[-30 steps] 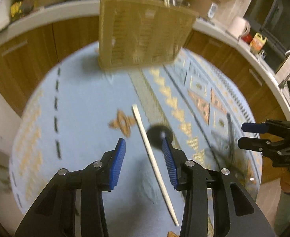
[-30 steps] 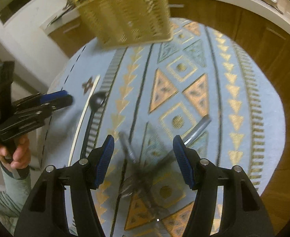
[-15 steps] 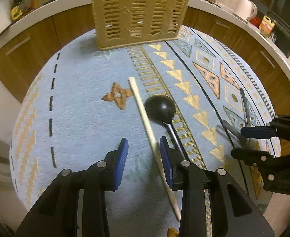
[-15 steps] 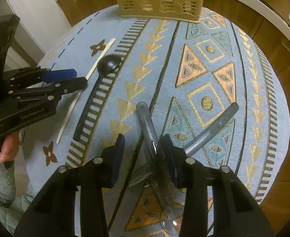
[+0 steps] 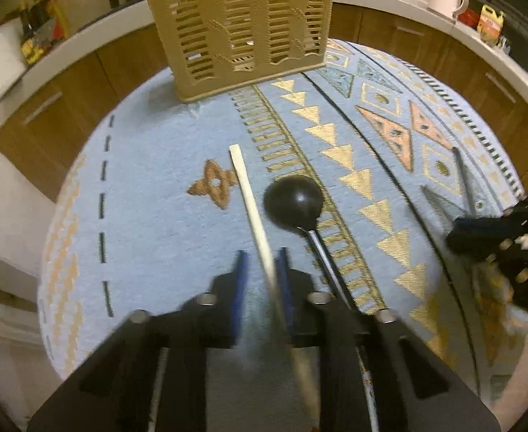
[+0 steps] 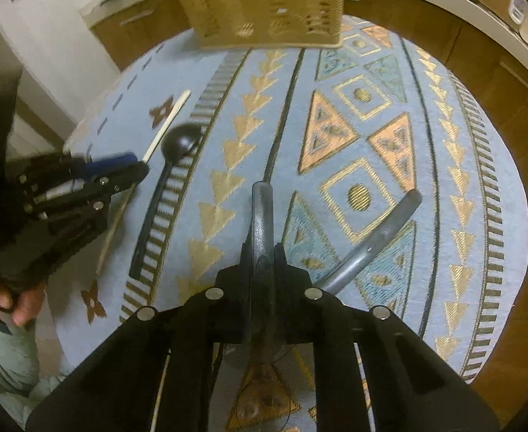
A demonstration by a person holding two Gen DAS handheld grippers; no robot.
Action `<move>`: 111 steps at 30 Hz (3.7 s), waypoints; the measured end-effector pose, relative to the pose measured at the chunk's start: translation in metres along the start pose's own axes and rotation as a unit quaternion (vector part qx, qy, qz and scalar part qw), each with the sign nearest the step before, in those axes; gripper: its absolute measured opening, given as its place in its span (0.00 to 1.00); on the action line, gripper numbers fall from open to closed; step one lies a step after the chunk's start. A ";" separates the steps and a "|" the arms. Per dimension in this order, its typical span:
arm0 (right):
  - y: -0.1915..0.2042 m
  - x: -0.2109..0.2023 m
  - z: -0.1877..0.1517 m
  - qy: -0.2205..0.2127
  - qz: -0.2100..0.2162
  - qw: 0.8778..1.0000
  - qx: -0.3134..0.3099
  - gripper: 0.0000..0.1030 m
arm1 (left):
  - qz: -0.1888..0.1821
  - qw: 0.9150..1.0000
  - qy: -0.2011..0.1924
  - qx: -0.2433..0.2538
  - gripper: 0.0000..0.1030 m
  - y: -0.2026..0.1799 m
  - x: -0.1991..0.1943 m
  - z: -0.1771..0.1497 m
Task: Organize utensils
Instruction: 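Grasp a wooden chopstick with the left tool while the right tool grasps a metal utensil handle, then lift the chopstick and metal utensil and carry them above the beige basket with both tools, then open both tools to drop the chopstick and metal utensil into the basket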
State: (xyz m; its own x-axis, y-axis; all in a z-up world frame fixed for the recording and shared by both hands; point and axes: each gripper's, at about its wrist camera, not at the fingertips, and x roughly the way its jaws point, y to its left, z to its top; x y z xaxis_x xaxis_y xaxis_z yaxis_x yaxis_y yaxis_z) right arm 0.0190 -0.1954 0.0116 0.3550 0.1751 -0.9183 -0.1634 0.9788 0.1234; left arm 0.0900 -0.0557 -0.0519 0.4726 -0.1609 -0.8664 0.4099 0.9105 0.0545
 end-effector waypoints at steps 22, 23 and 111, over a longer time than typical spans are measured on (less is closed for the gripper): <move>-0.063 0.030 0.071 -0.017 -0.002 0.991 0.132 0.10 | -0.087 0.990 0.029 -0.104 0.10 0.056 -0.007 -0.010; -0.062 0.030 0.071 -0.012 -0.003 0.992 0.129 0.10 | -0.094 0.990 0.033 -0.104 0.12 0.058 -0.006 -0.007; -0.029 -0.043 0.253 -0.429 -0.067 0.901 -0.008 0.10 | -0.043 0.886 -0.436 -0.151 0.04 0.132 -0.060 0.210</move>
State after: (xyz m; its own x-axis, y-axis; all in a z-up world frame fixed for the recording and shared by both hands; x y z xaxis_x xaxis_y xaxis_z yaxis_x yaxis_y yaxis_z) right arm 0.2417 -0.2043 0.1431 0.9519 0.0805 -0.2958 -0.0776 0.9968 0.0216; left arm 0.2794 -0.0061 0.1118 0.9266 -0.3484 -0.1415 0.3086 0.9197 -0.2428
